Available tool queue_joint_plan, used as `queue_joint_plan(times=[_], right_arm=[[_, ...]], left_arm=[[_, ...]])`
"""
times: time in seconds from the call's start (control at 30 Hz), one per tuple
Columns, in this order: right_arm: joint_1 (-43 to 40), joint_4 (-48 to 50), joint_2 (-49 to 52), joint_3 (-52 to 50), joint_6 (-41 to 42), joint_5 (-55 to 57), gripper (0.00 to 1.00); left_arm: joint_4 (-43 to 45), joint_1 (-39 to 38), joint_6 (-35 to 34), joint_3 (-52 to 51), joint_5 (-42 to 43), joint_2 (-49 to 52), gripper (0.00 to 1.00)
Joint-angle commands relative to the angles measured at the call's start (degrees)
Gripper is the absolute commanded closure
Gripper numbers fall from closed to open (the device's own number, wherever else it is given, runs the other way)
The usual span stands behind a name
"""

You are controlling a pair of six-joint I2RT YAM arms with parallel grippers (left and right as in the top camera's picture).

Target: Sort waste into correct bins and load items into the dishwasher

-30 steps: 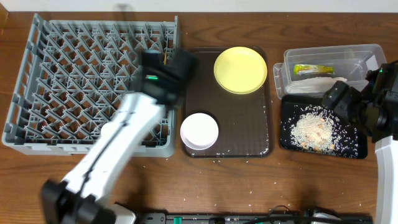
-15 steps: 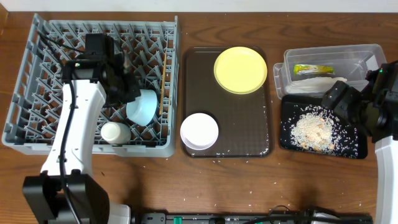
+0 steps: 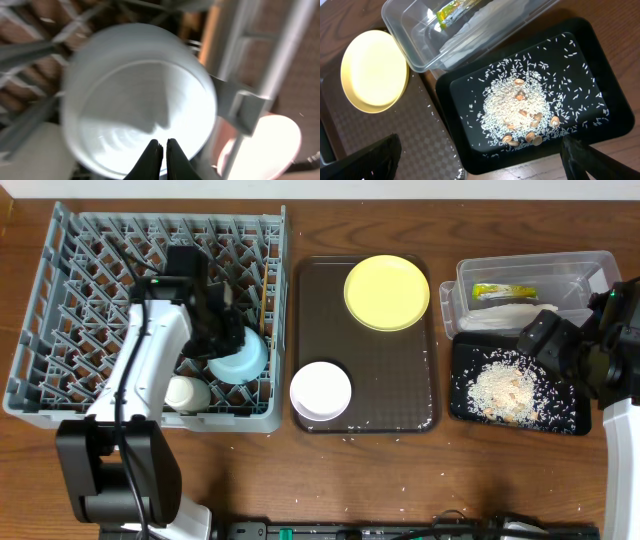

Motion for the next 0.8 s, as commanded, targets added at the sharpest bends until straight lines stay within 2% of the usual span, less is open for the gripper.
queue_joint_plan(times=[0.0, 0.13, 0.2, 0.3, 0.4, 0.47, 0.6, 0.7, 0.77], right_arm=[[-0.3, 0.0, -0.1, 0.3, 0.7, 0.2, 0.01], [-0.3, 0.0, -0.1, 0.3, 0.7, 0.2, 0.01], [-0.3, 0.0, -0.1, 0.3, 0.7, 0.2, 0.01], [-0.3, 0.0, -0.1, 0.3, 0.7, 0.2, 0.01], [-0.3, 0.0, 0.0, 0.3, 0.7, 0.2, 0.01], [-0.3, 0.0, -0.1, 0.3, 0.7, 0.2, 0.01], [-0.3, 0.0, -0.1, 0.3, 0.7, 0.2, 0.01], [-0.3, 0.0, -0.1, 0.3, 0.7, 0.2, 0.01], [-0.3, 0.0, -0.1, 0.3, 0.7, 0.2, 0.01]], left_arm=[[-0.2, -2.3, 0.6, -0.3, 3.1, -0.5, 0.92], [-0.6, -3.8, -1.7, 0.0, 3.3, -1.2, 0.92], [-0.8, -5.2, -1.9, 1.3, 5.0, -3.4, 0.88], [-0.6, -9.5, -1.8, 1.6, 4.5, -6.2, 0.88], [-0.3, -15.8, -2.4, 1.3, 0.1, -6.2, 0.88], [0.5, -19.5, -5.3, 0.3, -5.2, -5.7, 0.9], [4.0, -27.5, -15.4, -2.8, -17.2, -1.5, 0.92], [6.9, -30.3, -21.1, -4.0, -17.6, 3.1, 0.92], [10.5, -32.7, -21.3, -4.0, -14.7, 8.1, 0.92]])
